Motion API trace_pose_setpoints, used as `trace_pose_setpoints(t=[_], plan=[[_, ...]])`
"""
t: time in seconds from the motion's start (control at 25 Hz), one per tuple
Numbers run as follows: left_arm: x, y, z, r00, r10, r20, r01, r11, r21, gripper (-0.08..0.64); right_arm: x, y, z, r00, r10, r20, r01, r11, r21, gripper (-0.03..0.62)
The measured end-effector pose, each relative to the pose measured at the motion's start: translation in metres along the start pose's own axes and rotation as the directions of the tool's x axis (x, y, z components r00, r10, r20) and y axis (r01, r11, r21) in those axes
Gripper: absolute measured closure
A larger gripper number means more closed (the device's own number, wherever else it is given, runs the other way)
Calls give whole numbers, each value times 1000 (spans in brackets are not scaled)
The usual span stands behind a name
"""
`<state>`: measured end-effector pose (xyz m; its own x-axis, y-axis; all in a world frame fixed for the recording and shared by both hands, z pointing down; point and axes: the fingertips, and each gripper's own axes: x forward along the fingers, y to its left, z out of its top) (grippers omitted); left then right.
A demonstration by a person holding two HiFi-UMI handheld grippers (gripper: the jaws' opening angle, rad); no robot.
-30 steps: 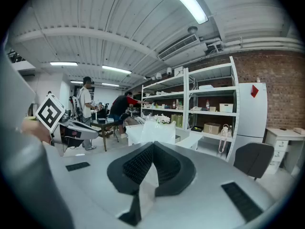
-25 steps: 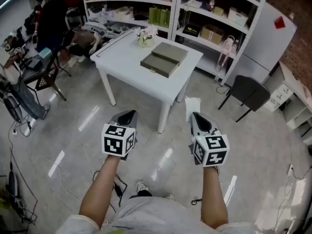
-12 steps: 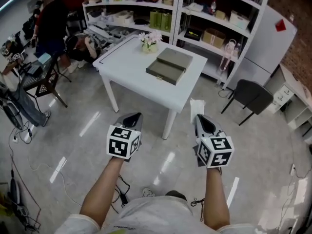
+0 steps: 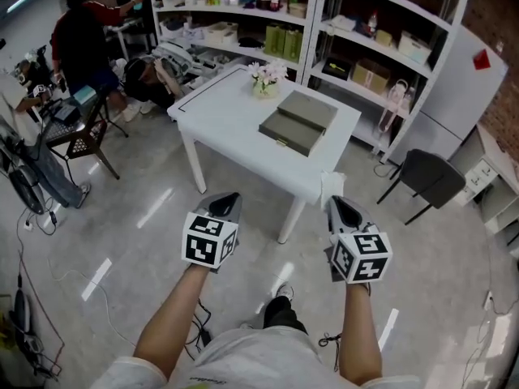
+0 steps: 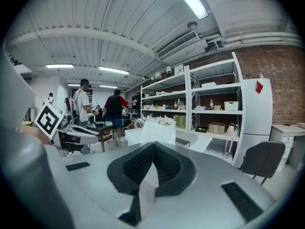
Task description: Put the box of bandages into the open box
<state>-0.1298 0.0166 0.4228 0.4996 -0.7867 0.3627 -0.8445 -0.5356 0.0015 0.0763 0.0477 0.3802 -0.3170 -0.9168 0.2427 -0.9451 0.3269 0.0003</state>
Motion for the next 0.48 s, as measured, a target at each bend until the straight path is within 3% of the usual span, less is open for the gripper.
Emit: trace_pose_setpoints(t=[0.48], plan=[[62,40,27,998,67,-10,-67,998,-11,557,84,-42,22,998,60,14,-60,998,-13,588]])
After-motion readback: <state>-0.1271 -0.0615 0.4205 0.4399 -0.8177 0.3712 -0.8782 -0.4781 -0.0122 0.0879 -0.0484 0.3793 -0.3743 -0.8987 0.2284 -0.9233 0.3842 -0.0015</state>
